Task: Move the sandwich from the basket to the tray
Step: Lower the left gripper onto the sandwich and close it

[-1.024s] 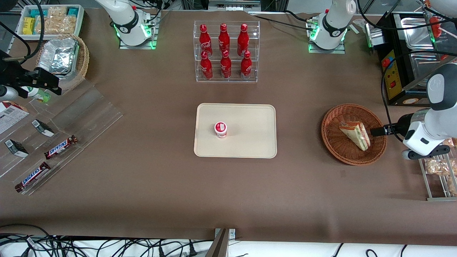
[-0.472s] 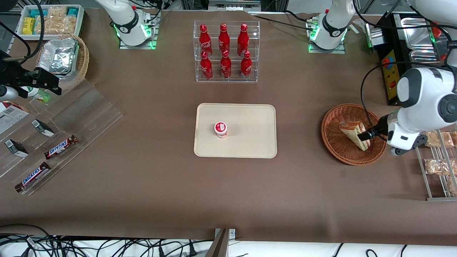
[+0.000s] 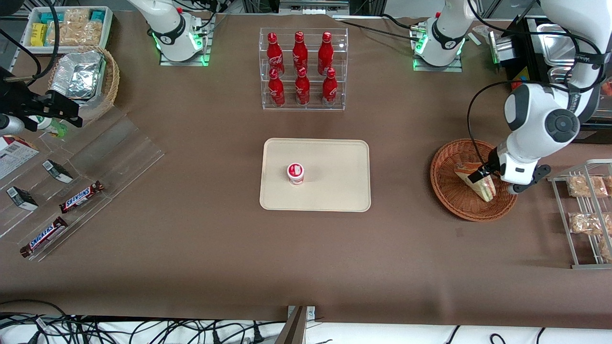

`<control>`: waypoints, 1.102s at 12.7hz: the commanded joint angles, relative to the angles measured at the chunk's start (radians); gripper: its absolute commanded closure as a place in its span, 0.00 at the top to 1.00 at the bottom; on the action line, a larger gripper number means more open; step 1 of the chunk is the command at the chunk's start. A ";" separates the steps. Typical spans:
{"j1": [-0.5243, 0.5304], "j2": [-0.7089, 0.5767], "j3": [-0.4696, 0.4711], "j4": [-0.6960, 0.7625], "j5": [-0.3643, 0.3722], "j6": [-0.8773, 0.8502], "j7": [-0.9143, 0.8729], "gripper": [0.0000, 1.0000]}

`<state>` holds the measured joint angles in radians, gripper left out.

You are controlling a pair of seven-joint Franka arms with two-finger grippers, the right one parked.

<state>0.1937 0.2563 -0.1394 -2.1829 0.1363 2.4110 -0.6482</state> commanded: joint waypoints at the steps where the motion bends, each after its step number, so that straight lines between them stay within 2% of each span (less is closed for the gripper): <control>1: 0.003 -0.025 -0.005 -0.054 0.051 0.040 -0.047 1.00; 6: 0.001 -0.006 -0.005 -0.058 0.052 0.060 -0.114 1.00; 7: 0.000 0.000 -0.003 -0.057 0.054 0.063 -0.129 0.93; 9: 0.001 0.007 -0.005 -0.057 0.083 0.080 -0.169 0.60; 10: 0.001 0.009 -0.005 -0.055 0.088 0.083 -0.182 0.49; 12: 0.001 0.009 -0.005 -0.052 0.088 0.082 -0.183 0.41; 14: 0.001 0.008 -0.006 -0.046 0.088 0.079 -0.183 0.40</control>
<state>0.1937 0.2661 -0.1416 -2.2309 0.1958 2.4819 -0.8040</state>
